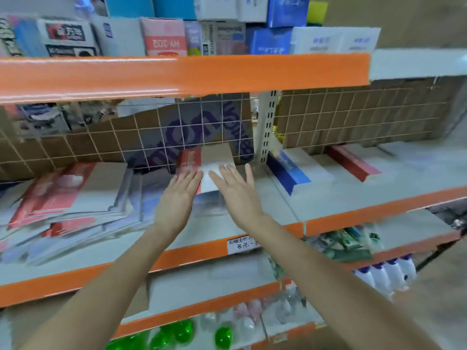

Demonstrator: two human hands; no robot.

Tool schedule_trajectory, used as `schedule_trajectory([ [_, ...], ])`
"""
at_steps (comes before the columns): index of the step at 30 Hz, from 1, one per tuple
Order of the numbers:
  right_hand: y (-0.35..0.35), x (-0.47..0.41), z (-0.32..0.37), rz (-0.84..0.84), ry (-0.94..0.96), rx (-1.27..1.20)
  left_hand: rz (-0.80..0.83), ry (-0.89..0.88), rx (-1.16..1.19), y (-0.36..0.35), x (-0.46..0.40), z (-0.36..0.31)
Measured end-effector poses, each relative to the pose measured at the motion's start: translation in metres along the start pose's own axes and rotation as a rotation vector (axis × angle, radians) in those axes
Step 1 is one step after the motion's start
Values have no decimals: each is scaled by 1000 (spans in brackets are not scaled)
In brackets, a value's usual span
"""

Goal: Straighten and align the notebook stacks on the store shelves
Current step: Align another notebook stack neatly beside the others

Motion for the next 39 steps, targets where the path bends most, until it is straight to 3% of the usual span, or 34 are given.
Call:
schedule_trajectory([
  [6, 23, 92, -119, -35, -169, 17, -35, -168, 66, -31, -22, -150],
  [17, 49, 262, -340, 41, -342, 144, -7, -294, 92, -100, -44, -418],
  [25, 26, 276, -423, 26, -318, 82, 109, -226, 36, -152, -85, -475],
  [28, 14, 260, -450, 41, -292, 47, 69, -224, 35, -169, -106, -480],
  [31, 4, 243, -477, 98, -262, 28, 33, -201, 43, -189, -129, -485],
  [39, -22, 217, -533, 272, -146, -58, 225, -47, 7, -245, -159, -483],
])
Point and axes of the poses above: each hand's wrist, its own x-axis away from the middle knuckle, its own y-axis out of the back of the hand, z = x × y, the point moved 7 cm from there along -x, towards the middle knuckle, and after that the axes turned 12 degrees about y, right-handed, at the moved point
